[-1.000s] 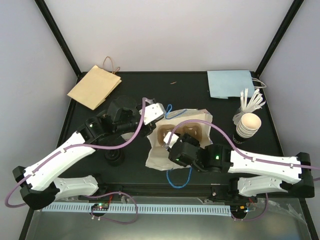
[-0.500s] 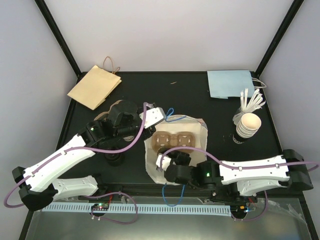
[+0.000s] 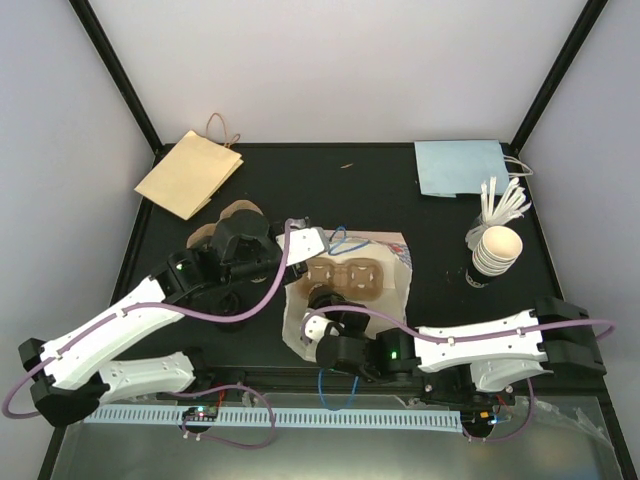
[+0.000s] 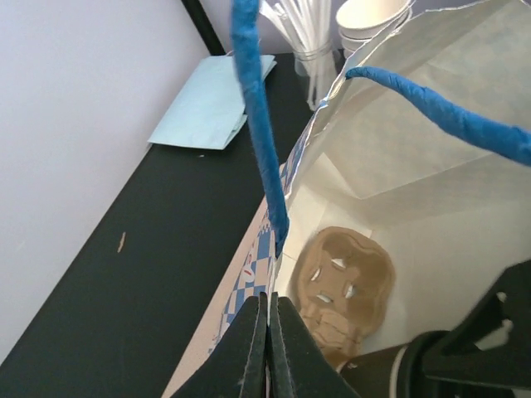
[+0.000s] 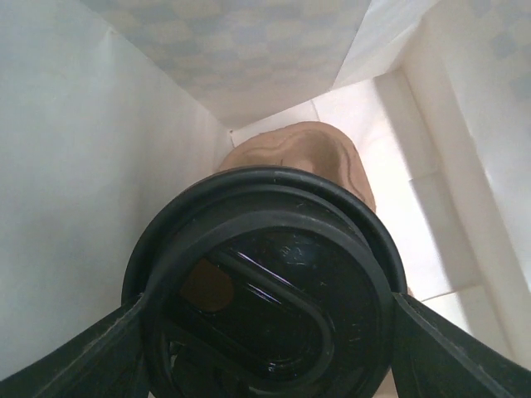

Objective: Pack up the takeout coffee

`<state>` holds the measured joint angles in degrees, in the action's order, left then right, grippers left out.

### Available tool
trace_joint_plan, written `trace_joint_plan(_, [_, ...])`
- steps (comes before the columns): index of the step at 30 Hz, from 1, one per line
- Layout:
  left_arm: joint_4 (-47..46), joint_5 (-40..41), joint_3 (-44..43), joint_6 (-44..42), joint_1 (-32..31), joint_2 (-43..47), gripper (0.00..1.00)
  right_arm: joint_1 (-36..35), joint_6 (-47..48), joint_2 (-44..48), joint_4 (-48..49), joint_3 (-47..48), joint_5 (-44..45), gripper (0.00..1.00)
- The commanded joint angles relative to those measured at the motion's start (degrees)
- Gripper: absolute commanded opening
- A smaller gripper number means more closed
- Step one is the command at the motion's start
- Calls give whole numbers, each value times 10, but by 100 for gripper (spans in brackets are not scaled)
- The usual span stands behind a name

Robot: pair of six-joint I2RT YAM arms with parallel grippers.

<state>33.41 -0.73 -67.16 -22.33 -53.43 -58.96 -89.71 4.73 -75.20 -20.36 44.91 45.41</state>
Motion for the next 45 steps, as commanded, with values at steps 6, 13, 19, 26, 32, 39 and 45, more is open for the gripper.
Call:
trace_joint_plan(6, [-38,-79,60,8,-15,61,1,35,2,-9,35,5,37,62])
trace_joint_plan(13, [-57,-86,83,30,-22,85,1,36,21,-31,77,14,51,62])
trace_joint_plan(19, [-57,-87,73,27,-28,78,1,40,50,-44,106,17,61,62])
trace_joint_plan(26, [-52,-103,65,25,-31,69,1,53,64,-47,115,22,55,62])
trace_joint_plan(32, [-53,-80,65,22,-32,70,2,56,21,-60,46,44,6,62])
trace_joint_plan(39, [-57,-75,56,17,-33,74,2,58,-23,-87,-21,47,-45,62])
trace_joint_plan(45, [-49,-80,56,17,-37,73,1,68,-55,-123,-62,70,-65,62])
